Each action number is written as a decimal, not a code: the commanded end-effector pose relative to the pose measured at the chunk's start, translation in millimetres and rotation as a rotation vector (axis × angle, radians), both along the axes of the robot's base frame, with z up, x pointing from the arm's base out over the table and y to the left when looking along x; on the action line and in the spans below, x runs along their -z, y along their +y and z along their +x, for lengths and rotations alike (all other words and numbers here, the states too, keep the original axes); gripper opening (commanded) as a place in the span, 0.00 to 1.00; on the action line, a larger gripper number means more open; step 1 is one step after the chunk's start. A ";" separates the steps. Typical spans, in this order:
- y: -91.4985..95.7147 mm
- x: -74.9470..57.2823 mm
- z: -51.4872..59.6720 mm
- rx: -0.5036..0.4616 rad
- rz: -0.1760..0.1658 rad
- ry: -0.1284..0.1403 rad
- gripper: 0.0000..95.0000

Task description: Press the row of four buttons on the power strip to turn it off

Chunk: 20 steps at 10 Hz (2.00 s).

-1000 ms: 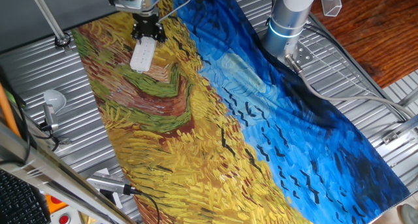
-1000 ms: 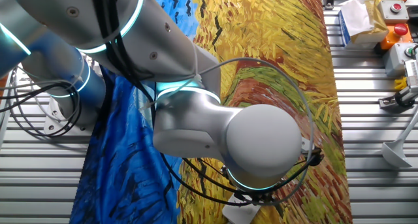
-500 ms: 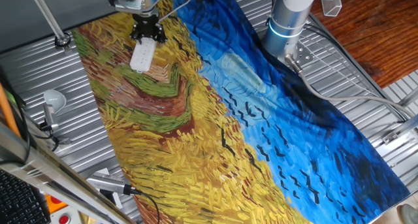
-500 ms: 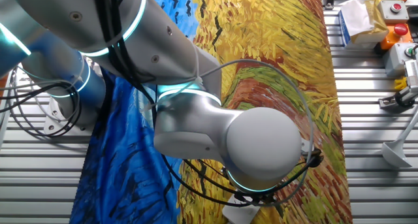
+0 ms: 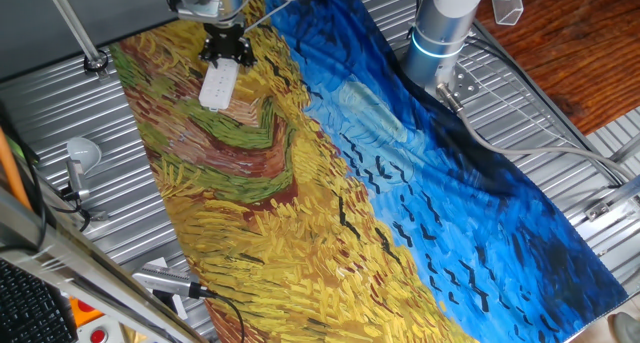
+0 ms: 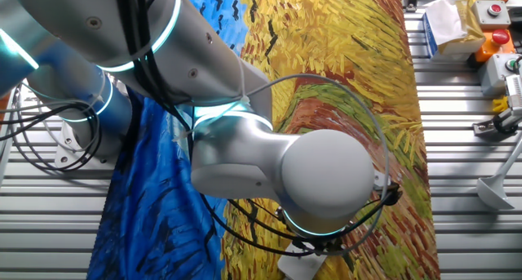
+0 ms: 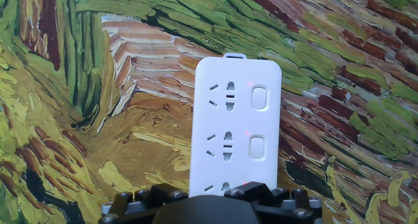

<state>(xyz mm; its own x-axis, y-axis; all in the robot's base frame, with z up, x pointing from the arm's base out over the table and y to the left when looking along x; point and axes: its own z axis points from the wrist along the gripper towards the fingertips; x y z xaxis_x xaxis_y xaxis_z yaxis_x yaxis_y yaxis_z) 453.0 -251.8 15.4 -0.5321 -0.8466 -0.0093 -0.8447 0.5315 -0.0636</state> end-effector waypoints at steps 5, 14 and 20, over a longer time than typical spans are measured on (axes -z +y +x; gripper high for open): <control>-3.3 10.6 -0.1 0.002 -0.003 -0.003 0.80; 8.3 -27.6 3.7 0.015 0.009 0.015 0.80; 25.9 -28.3 18.8 0.029 0.001 0.016 0.80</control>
<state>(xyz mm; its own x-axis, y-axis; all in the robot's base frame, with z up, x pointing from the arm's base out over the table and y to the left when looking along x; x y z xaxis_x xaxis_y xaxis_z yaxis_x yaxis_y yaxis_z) 472.0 -223.3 45.5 -0.5580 -0.8298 -0.0040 -0.8287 0.5575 -0.0495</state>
